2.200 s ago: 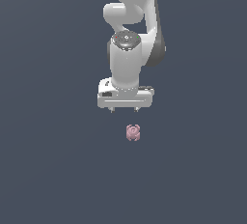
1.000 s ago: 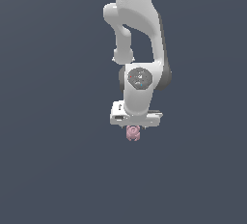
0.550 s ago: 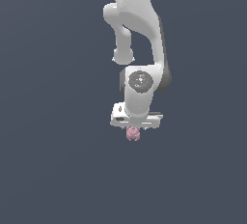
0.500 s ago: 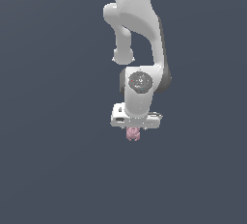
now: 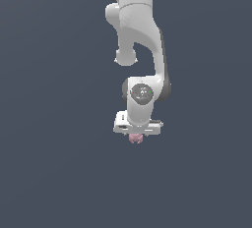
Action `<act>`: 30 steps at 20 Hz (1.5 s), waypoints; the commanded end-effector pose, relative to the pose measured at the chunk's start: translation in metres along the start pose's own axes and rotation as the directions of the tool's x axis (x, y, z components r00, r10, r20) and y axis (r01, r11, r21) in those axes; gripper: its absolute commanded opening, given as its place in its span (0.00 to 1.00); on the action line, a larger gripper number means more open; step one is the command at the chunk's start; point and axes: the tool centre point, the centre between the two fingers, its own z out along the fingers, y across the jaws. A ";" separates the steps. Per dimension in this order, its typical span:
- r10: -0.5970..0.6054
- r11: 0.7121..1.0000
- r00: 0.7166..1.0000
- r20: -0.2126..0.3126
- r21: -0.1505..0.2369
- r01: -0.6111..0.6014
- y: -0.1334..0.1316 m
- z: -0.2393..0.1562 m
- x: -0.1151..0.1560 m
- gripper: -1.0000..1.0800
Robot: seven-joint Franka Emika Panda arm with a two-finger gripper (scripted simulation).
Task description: Pick up the object and move it to a goal position.
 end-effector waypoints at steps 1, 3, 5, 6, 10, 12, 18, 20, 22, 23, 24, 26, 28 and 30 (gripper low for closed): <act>0.000 1.000 1.000 -0.002 0.000 0.000 0.000 0.002 0.001 0.96; 0.000 1.000 1.000 -0.002 0.000 0.000 0.000 0.002 0.002 0.00; 0.000 1.000 1.000 -0.002 0.000 0.000 0.000 0.002 0.002 0.00; 0.000 1.000 1.000 -0.002 0.000 0.000 0.000 0.002 0.002 0.00; 0.000 1.000 1.000 -0.002 0.000 0.000 0.000 0.002 0.002 0.00; 0.000 1.000 1.000 -0.002 0.000 0.000 0.000 0.002 0.002 0.00; 0.000 1.000 1.000 -0.002 0.000 0.000 0.005 -0.001 -0.001 0.00; 0.000 1.000 1.000 -0.002 0.000 0.000 0.010 -0.004 -0.003 0.00; 0.000 1.000 1.000 -0.002 0.000 0.000 0.017 -0.009 -0.007 0.00; 0.000 1.000 1.000 -0.002 0.000 0.000 0.022 -0.011 -0.009 0.00; 0.000 1.000 1.000 -0.002 0.000 0.000 0.027 -0.014 -0.011 0.00; 0.000 1.000 1.000 -0.002 0.000 0.000 0.038 -0.021 -0.016 0.00; 0.000 1.000 1.000 -0.002 0.000 0.000 0.052 -0.030 -0.022 0.00; 0.001 1.000 1.000 -0.002 0.001 -0.001 0.069 -0.040 -0.030 0.00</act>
